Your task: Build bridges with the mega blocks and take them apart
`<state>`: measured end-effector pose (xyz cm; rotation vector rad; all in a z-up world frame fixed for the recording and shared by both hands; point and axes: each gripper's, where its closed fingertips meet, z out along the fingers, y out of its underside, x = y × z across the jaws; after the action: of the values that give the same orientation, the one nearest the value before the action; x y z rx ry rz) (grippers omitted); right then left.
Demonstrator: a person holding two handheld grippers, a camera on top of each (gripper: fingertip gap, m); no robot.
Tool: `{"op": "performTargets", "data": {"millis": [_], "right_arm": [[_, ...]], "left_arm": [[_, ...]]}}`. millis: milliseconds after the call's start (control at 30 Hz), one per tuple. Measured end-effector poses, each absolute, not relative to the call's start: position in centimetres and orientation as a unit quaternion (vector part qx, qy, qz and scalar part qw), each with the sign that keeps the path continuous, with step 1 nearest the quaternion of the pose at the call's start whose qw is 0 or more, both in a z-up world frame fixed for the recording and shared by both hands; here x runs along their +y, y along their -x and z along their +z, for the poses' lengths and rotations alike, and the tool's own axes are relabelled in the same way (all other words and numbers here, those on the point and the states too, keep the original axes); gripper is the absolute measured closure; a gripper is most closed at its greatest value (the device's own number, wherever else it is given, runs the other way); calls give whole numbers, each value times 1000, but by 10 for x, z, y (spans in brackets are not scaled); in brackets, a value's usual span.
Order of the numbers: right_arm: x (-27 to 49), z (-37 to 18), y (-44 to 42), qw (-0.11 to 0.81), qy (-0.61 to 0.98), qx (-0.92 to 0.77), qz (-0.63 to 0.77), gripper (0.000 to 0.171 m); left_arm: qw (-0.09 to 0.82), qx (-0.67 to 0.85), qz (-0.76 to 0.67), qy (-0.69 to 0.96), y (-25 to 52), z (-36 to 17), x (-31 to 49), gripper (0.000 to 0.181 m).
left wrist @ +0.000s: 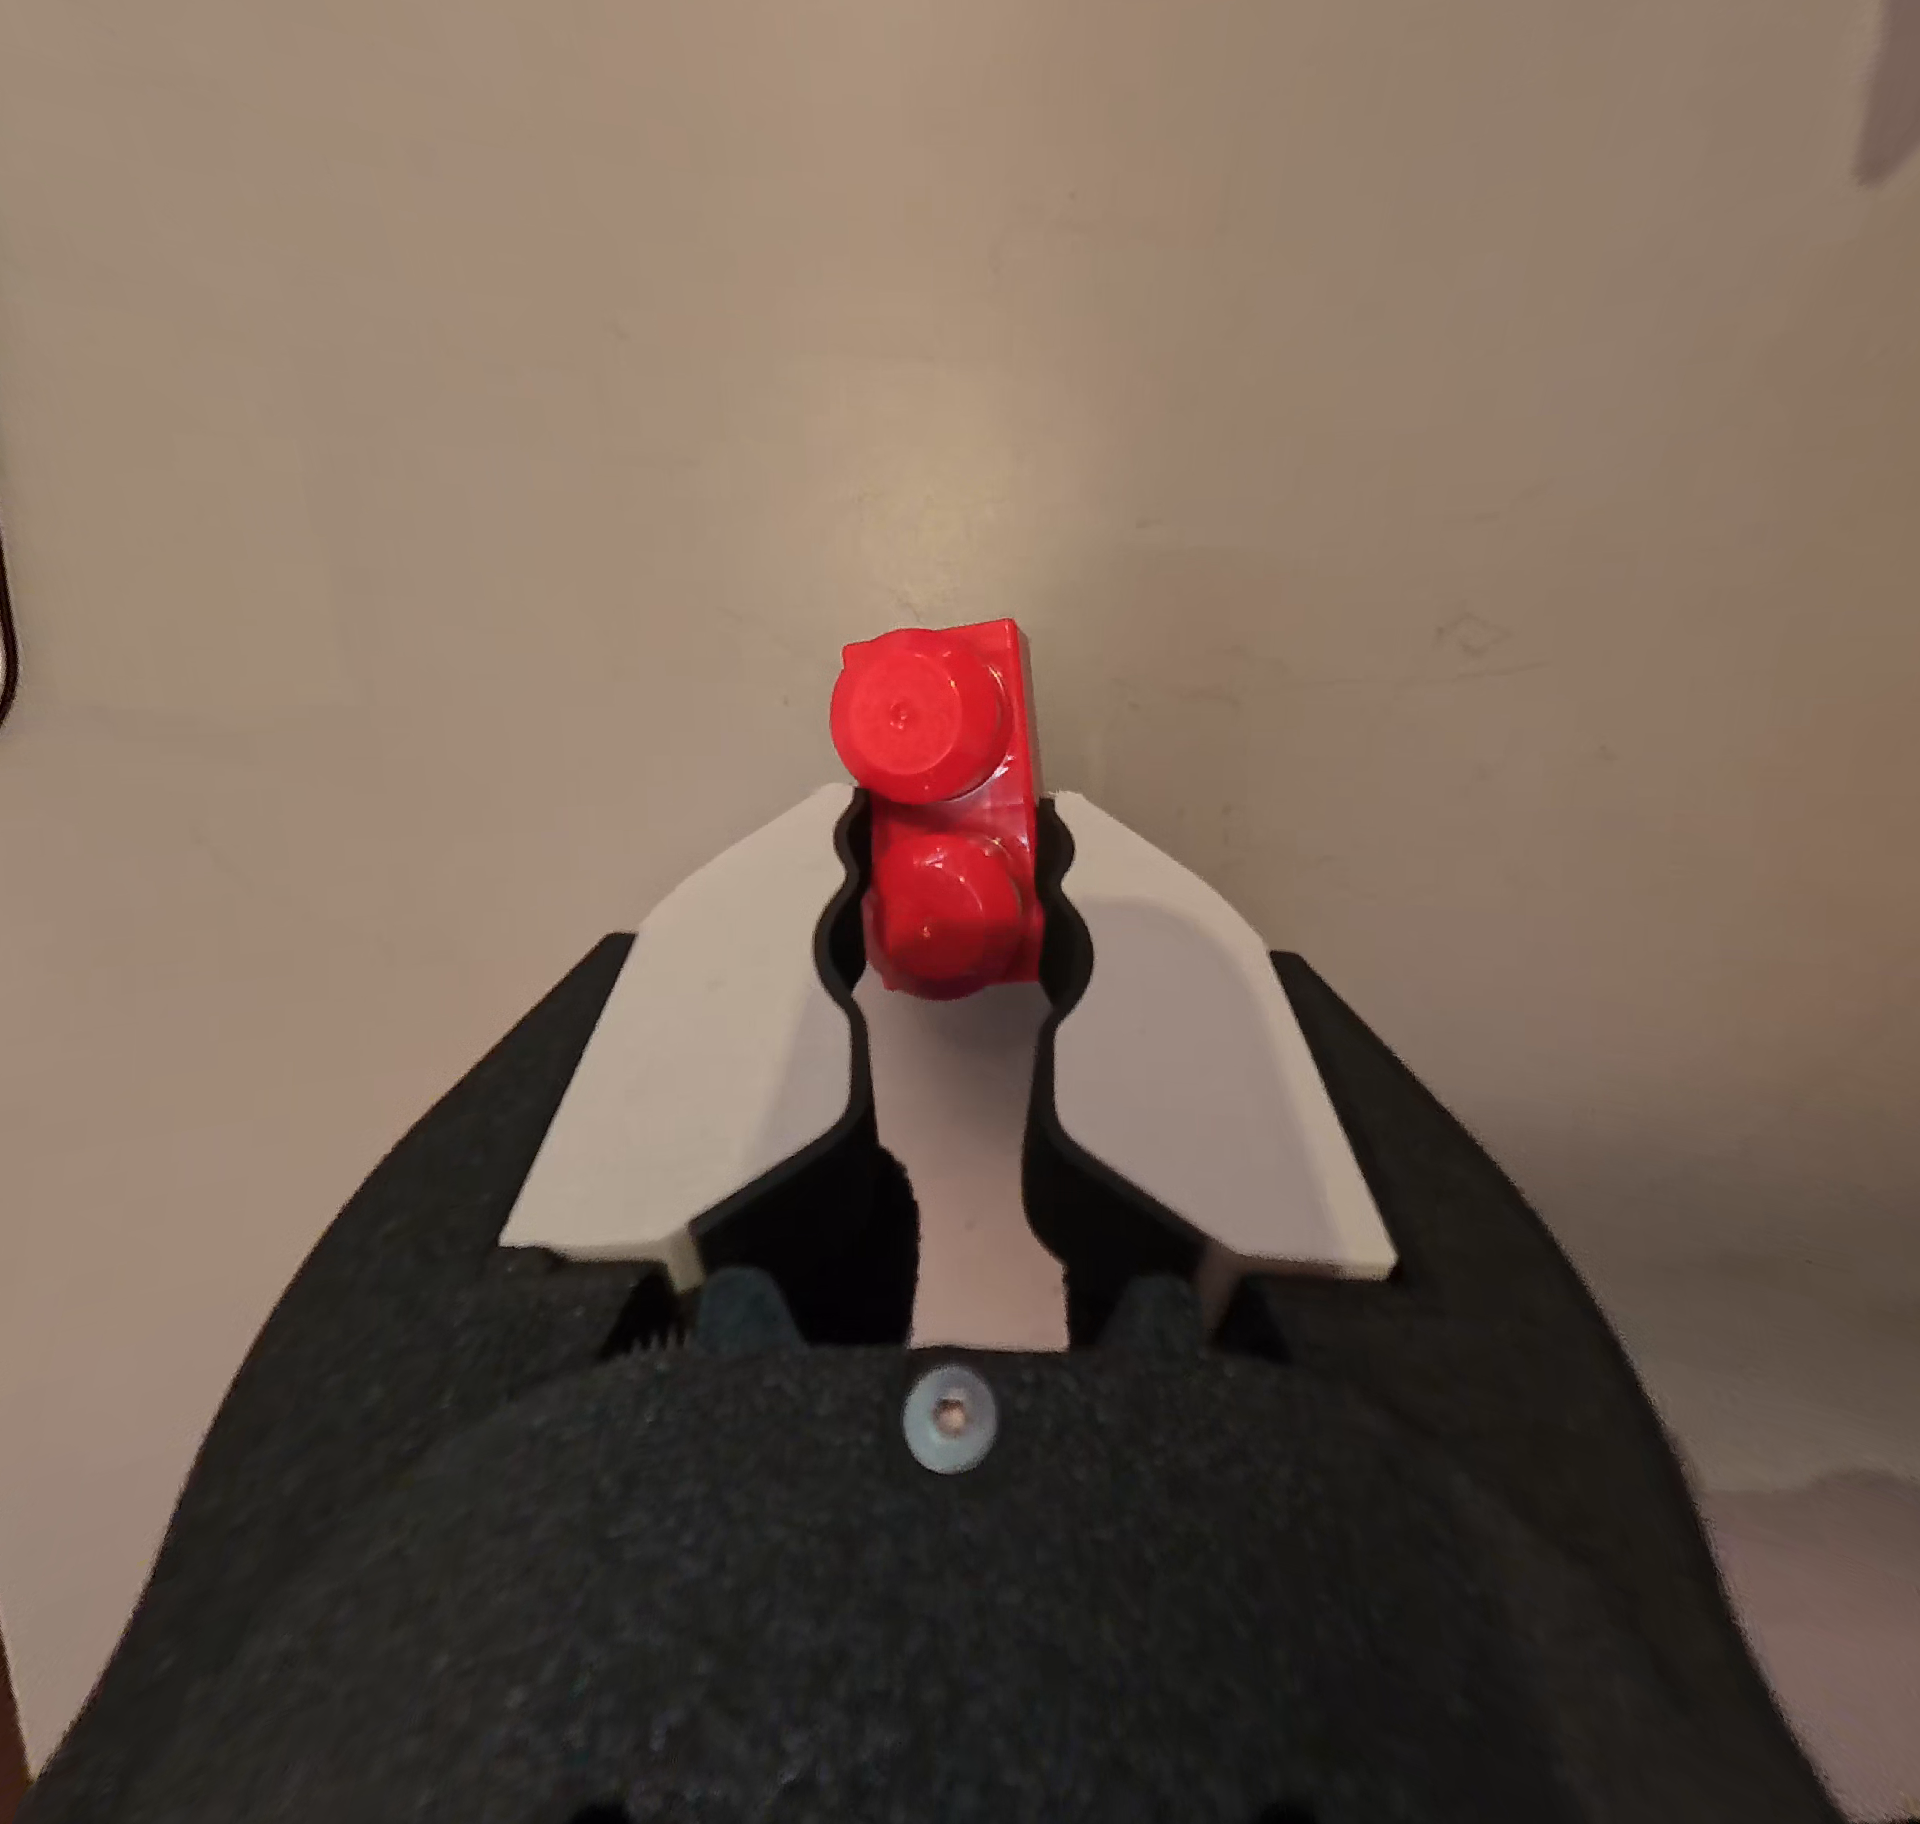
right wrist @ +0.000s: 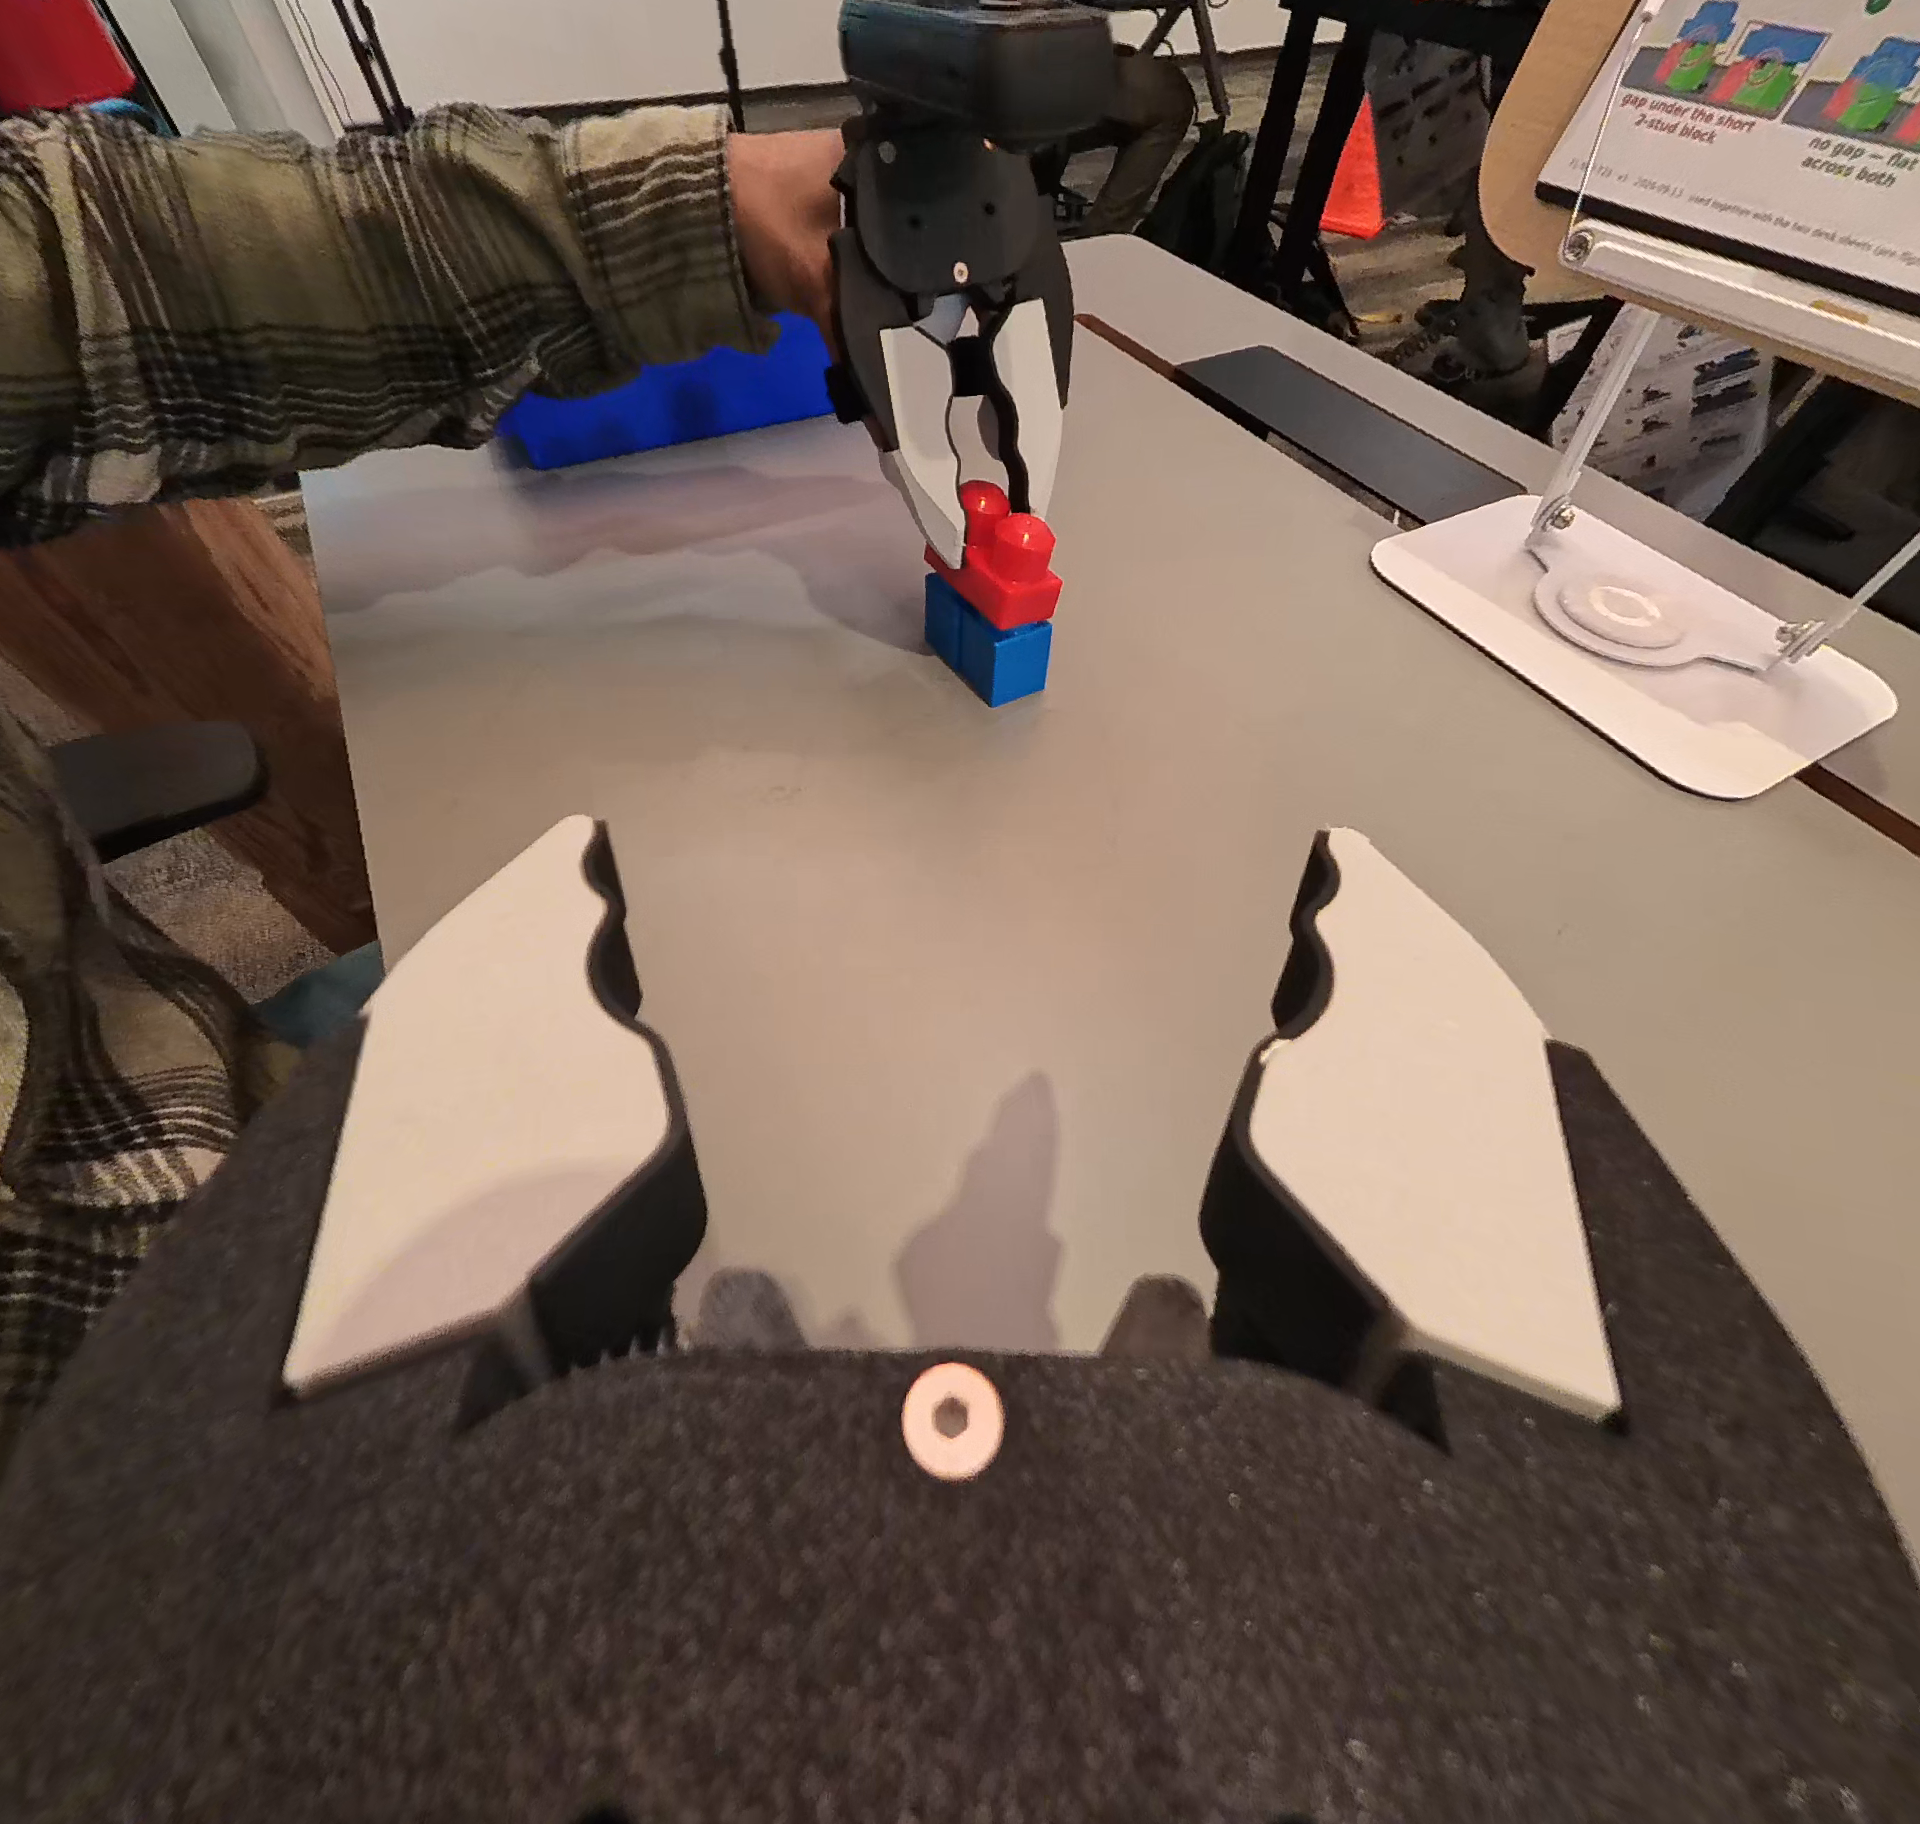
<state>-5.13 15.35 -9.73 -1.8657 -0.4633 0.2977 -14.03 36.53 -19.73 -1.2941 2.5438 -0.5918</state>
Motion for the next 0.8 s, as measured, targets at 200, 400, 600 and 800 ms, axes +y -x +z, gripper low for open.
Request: {"op": "performTargets", "data": {"millis": [200, 400, 600, 800], "right_arm": [[156, -101, 52, 562, 792, -196, 134, 51], [156, -102, 52, 565, 790, -195, 136, 51], [156, -102, 51, 566, 789, -193, 140, 52], [153, -98, 52, 571, 786, -192, 139, 52]], "left_arm": [[129, 876, -188, 426, 141, -199, 364, 151], [126, 879, -184, 421, 141, -201, 364, 151], [134, 872, -203, 426, 141, -202, 364, 151], [137, 872, -210, 420, 140, -203, 364, 150]]}}
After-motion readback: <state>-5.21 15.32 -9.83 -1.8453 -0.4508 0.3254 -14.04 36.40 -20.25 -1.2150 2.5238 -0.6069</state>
